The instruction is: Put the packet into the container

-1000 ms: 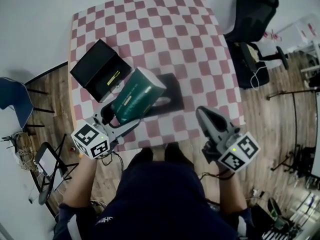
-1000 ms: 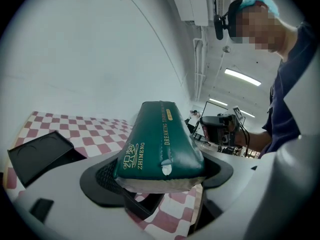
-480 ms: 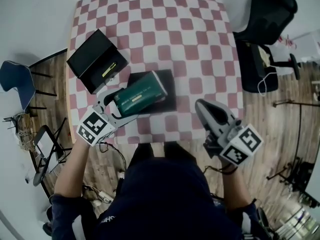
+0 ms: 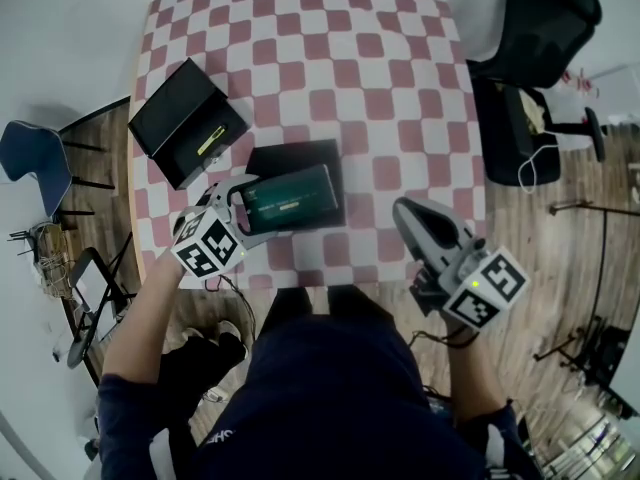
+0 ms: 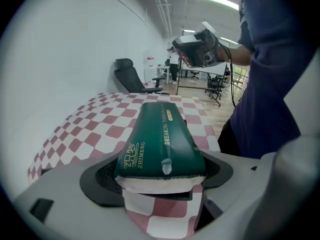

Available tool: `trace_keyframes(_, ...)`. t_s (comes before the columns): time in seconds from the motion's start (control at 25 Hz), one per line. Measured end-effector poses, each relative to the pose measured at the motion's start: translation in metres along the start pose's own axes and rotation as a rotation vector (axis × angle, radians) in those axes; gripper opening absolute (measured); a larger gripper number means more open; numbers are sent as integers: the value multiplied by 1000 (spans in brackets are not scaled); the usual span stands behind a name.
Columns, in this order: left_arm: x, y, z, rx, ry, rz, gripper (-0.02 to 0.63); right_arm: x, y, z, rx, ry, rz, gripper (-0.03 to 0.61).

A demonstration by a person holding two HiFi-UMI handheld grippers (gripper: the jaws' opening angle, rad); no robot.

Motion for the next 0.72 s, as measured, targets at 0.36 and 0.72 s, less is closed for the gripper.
trace_keyframes(0.36,17,-10,-12,-76,-156,-40,457,-6,-5,10,-8,-27,-10,18)
trace_keyframes(0.72,3,-42,-4,-149,-275,-158,457,-14,-6,16,-22,-42,-25,18)
Point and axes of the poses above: the fingertips, and each gripper's own axes: y backward along the fingers, z to its right, x out of its top, the point moved 7 cm from there along y, backward along the fingers, and after that the axes turned 9 degrees about -y, right-handed, at the moved point
